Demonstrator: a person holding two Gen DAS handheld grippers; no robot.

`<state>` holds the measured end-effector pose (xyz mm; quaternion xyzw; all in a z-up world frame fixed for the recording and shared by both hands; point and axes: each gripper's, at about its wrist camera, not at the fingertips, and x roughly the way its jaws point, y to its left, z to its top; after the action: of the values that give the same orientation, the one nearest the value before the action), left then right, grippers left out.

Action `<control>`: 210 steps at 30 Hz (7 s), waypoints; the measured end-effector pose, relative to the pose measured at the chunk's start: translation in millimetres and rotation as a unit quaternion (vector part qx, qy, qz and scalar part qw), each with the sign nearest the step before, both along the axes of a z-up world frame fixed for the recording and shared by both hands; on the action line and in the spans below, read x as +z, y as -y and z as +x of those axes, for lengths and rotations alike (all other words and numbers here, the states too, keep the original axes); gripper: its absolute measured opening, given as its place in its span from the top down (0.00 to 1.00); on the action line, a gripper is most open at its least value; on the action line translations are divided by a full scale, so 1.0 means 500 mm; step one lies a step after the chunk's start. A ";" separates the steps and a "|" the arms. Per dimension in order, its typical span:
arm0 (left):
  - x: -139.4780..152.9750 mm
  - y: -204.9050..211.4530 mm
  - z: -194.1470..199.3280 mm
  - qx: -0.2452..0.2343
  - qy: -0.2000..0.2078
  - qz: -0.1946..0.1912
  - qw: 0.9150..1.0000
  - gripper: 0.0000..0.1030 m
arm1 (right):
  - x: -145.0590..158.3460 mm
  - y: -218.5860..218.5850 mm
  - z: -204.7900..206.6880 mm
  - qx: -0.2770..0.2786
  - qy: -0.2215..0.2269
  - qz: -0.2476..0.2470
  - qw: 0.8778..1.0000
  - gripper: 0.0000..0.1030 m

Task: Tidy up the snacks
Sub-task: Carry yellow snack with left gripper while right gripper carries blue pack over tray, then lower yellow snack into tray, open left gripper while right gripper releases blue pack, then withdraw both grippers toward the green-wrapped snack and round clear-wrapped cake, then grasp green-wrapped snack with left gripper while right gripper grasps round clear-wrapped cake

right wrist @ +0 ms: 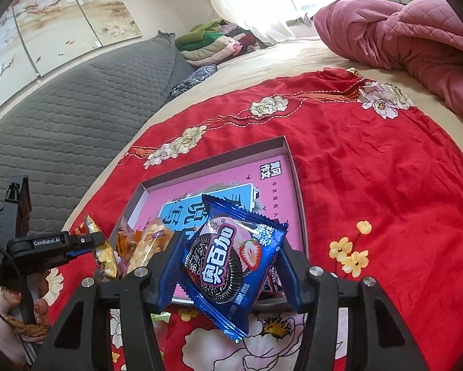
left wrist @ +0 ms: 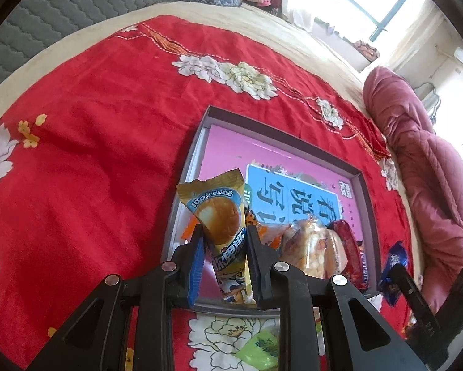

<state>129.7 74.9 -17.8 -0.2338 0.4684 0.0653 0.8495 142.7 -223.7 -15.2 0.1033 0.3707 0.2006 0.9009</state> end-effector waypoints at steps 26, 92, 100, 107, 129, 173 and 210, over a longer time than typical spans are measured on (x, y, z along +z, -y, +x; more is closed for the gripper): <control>-0.023 0.043 0.007 -0.043 -0.018 0.061 0.997 0.74 | -0.027 -0.009 0.043 -0.007 -0.012 -0.030 0.999 0.46; -0.022 0.060 0.004 -0.062 -0.027 0.062 0.996 0.61 | -0.033 -0.018 0.063 -0.001 -0.019 -0.028 0.999 0.38; -0.017 0.060 0.003 -0.062 -0.026 0.061 0.996 0.54 | -0.033 -0.021 0.064 0.004 -0.020 -0.030 0.999 0.35; -0.009 0.061 0.000 -0.061 -0.024 0.063 0.996 0.51 | -0.030 -0.023 0.063 0.006 -0.018 -0.029 0.999 0.33; 0.049 0.096 -0.043 -0.114 -0.011 0.051 0.992 0.42 | 0.013 -0.030 -0.014 0.045 0.010 -0.016 0.999 0.24; -0.045 0.181 -0.085 -0.232 -0.071 0.030 0.970 0.41 | -0.116 -0.200 -0.209 0.195 -0.065 -0.158 0.966 0.35; 0.005 0.164 -0.068 -0.210 -0.012 0.013 0.978 0.63 | -0.105 -0.187 -0.201 0.185 -0.080 -0.134 0.970 0.58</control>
<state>95.4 -7.3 -15.5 -0.1184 0.5165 -0.1055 0.8415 42.2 -130.0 -67.8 -0.0725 0.4778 0.3034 0.8212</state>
